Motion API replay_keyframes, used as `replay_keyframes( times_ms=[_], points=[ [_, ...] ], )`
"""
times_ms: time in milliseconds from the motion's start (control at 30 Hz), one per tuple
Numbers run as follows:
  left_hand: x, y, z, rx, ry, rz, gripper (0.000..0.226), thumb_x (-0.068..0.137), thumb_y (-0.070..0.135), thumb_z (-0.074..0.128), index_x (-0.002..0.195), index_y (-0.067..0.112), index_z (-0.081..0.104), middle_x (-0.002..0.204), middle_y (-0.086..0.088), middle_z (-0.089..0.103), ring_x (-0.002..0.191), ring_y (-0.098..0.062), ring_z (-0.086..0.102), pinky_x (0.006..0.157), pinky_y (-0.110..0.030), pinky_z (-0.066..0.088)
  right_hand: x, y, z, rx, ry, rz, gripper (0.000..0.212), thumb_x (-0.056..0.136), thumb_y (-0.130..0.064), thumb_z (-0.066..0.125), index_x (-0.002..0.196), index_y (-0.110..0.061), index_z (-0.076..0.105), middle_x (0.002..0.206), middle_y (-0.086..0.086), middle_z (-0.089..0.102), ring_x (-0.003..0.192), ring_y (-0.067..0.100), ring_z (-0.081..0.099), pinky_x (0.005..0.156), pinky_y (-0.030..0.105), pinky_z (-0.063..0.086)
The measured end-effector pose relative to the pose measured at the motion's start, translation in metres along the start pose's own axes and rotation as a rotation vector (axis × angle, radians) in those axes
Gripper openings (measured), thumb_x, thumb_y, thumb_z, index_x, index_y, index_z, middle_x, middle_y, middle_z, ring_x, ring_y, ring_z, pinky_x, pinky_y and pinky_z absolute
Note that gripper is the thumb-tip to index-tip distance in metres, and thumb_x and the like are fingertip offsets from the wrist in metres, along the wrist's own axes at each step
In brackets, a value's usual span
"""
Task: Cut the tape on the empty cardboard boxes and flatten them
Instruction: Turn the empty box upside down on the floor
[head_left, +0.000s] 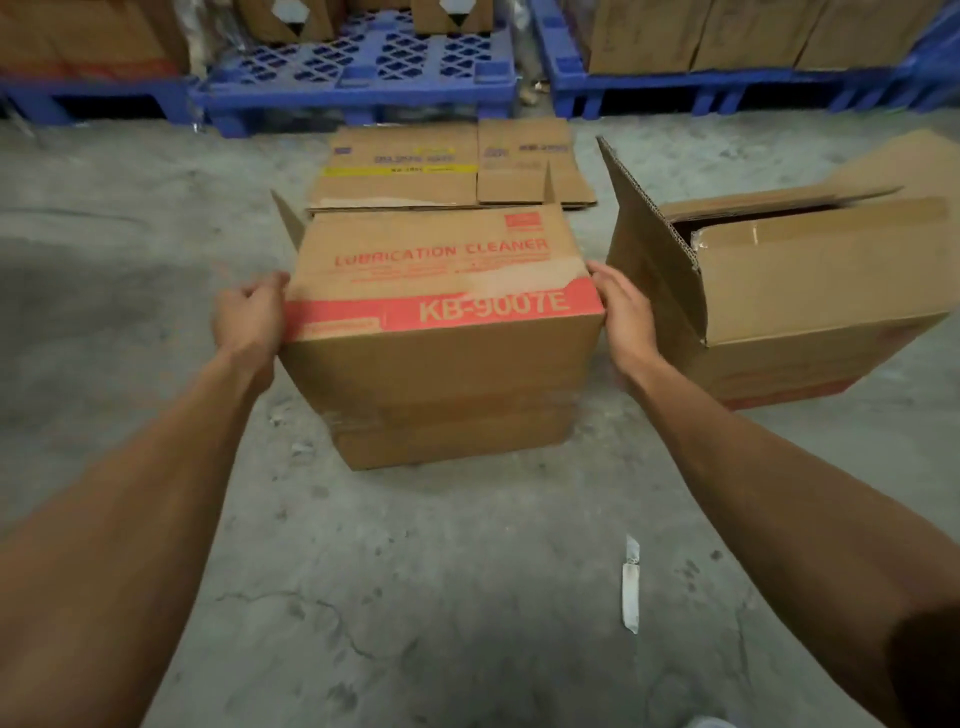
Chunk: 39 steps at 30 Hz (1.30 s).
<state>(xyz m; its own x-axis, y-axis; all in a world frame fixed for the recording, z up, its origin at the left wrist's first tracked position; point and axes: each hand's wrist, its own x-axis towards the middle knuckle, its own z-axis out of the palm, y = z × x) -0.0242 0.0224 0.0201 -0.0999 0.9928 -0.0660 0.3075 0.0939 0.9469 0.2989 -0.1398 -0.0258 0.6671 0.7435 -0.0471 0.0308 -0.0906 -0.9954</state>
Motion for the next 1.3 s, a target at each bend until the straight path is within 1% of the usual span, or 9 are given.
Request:
replay_keyframes(
  times_ms=[133, 233, 333, 467, 600, 733, 833, 1033, 1300],
  points=[
    [-0.043, -0.069, -0.009, -0.196, 0.057, -0.278, 0.029, 0.101, 0.029, 0.038, 0.080, 0.021, 0.056, 0.070, 0.005, 0.058, 0.061, -0.008, 0.052, 0.064, -0.022, 0.043, -0.036, 0.066, -0.002, -0.001, -0.054, 0.257, 0.037, 0.101, -0.046, 0.039, 0.131, -0.034, 0.058, 0.129, -0.007, 0.063, 0.122, 0.015, 0.057, 0.104, 0.042, 0.046],
    [-0.063, -0.109, -0.011, -0.129, -0.162, -0.391, 0.031, 0.094, 0.004, 0.038, 0.106, 0.018, 0.062, 0.093, 0.001, 0.066, 0.084, -0.016, 0.058, 0.080, -0.029, 0.045, -0.052, 0.087, 0.003, 0.052, -0.036, 0.348, 0.034, 0.104, -0.043, 0.035, 0.126, -0.033, 0.058, 0.123, -0.009, 0.064, 0.117, 0.014, 0.059, 0.093, 0.031, 0.049],
    [-0.064, -0.106, -0.005, 0.011, -0.290, -0.288, 0.058, 0.079, -0.014, 0.038, 0.120, 0.019, 0.061, 0.102, -0.002, 0.067, 0.093, -0.022, 0.053, 0.072, -0.027, 0.042, -0.058, 0.085, 0.011, 0.044, -0.012, 0.388, 0.054, 0.096, -0.063, 0.033, 0.136, -0.034, 0.056, 0.133, -0.006, 0.061, 0.125, 0.017, 0.056, 0.102, 0.038, 0.046],
    [-0.051, -0.056, 0.009, -0.097, -0.140, -0.127, 0.036, 0.092, 0.008, 0.058, 0.124, 0.025, 0.058, 0.105, 0.006, 0.068, 0.094, -0.010, 0.064, 0.075, -0.017, 0.049, -0.049, 0.038, 0.028, 0.051, -0.007, 0.272, 0.064, 0.095, -0.066, 0.034, 0.152, -0.037, 0.032, 0.155, -0.008, 0.038, 0.142, 0.019, 0.035, 0.117, 0.045, 0.029],
    [-0.031, -0.008, 0.016, -0.043, 0.092, 0.029, 0.066, 0.083, 0.035, 0.068, 0.144, 0.024, 0.045, 0.117, -0.004, 0.068, 0.109, -0.020, 0.063, 0.101, -0.036, 0.048, -0.032, -0.039, 0.038, -0.148, 0.020, -0.058, 0.071, 0.097, -0.034, 0.057, 0.154, -0.041, 0.015, 0.157, -0.006, 0.034, 0.141, 0.022, 0.036, 0.114, 0.046, 0.032],
    [-0.022, 0.032, 0.018, 0.054, 0.169, 0.112, 0.067, 0.064, 0.053, 0.056, 0.127, 0.032, 0.056, 0.116, -0.003, 0.067, 0.112, -0.028, 0.060, 0.098, -0.043, 0.048, -0.020, -0.110, 0.040, -0.410, 0.175, -0.234, 0.083, 0.090, -0.026, 0.064, 0.156, -0.038, 0.014, 0.154, -0.002, 0.039, 0.136, 0.022, 0.042, 0.107, 0.041, 0.037],
    [-0.034, 0.049, 0.022, 0.131, 0.123, 0.148, 0.053, 0.076, 0.051, 0.049, 0.122, 0.027, 0.061, 0.121, -0.005, 0.065, 0.117, -0.030, 0.055, 0.100, -0.045, 0.046, -0.012, -0.145, 0.034, -0.611, 0.234, -0.232, 0.079, 0.090, -0.028, 0.062, 0.155, -0.034, 0.018, 0.142, 0.003, 0.051, 0.128, 0.027, 0.049, 0.097, 0.039, 0.041],
    [-0.029, 0.044, 0.021, 0.448, 0.067, 0.108, 0.044, 0.096, 0.042, 0.040, 0.130, 0.019, 0.056, 0.136, -0.018, 0.052, 0.133, -0.036, 0.036, 0.108, -0.046, 0.031, -0.009, -0.111, 0.034, -0.878, 0.163, -0.055, 0.040, 0.088, -0.035, 0.060, 0.124, -0.019, 0.057, 0.129, 0.010, 0.057, 0.117, 0.034, 0.054, 0.089, 0.040, 0.045],
    [-0.024, 0.007, 0.026, 0.706, 0.092, -0.010, 0.040, 0.093, 0.037, 0.042, 0.129, 0.019, 0.042, 0.136, -0.022, 0.040, 0.130, -0.037, 0.033, 0.102, -0.051, 0.029, -0.018, -0.064, 0.054, -0.902, -0.035, -0.063, 0.057, 0.089, -0.041, 0.061, 0.141, -0.022, 0.045, 0.136, 0.011, 0.046, 0.122, 0.035, 0.051, 0.097, 0.040, 0.040]
  ],
)
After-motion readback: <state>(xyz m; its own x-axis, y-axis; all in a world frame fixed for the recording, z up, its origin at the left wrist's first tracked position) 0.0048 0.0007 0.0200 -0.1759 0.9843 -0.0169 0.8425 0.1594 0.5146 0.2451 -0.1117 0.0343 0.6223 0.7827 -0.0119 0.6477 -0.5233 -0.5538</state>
